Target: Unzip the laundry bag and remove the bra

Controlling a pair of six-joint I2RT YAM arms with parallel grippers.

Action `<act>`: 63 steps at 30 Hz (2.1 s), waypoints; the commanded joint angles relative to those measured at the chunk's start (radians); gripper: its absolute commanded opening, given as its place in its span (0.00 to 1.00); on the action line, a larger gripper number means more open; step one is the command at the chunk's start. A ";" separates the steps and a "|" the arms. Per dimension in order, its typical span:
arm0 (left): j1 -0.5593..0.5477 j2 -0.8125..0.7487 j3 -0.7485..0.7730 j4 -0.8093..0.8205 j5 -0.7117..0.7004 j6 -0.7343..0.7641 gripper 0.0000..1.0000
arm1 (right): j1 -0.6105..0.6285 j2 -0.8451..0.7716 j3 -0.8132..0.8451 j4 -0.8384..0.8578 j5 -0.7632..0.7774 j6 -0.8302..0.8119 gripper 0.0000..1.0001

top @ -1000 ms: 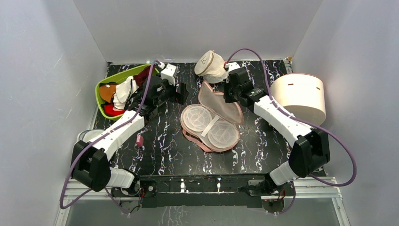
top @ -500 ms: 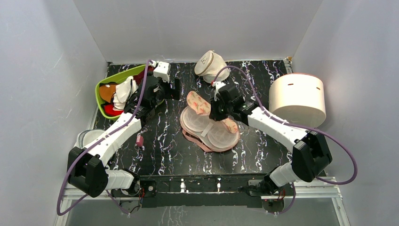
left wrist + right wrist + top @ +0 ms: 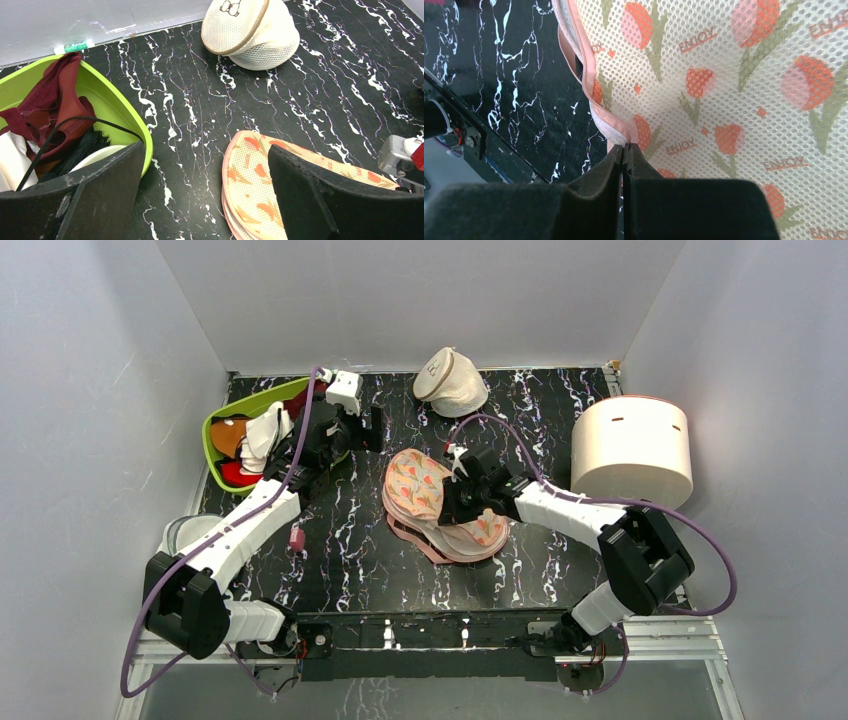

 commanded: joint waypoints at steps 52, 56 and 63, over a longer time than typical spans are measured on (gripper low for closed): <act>-0.001 -0.009 -0.019 0.043 0.036 0.005 0.94 | -0.036 -0.247 -0.004 0.081 0.226 0.025 0.94; -0.002 0.002 -0.028 0.053 0.031 0.020 0.97 | -0.162 -0.317 0.029 0.027 0.264 -0.024 0.98; 0.001 -0.025 -0.031 0.059 -0.029 0.073 0.98 | -0.452 -0.518 0.094 -0.018 0.216 -0.101 0.98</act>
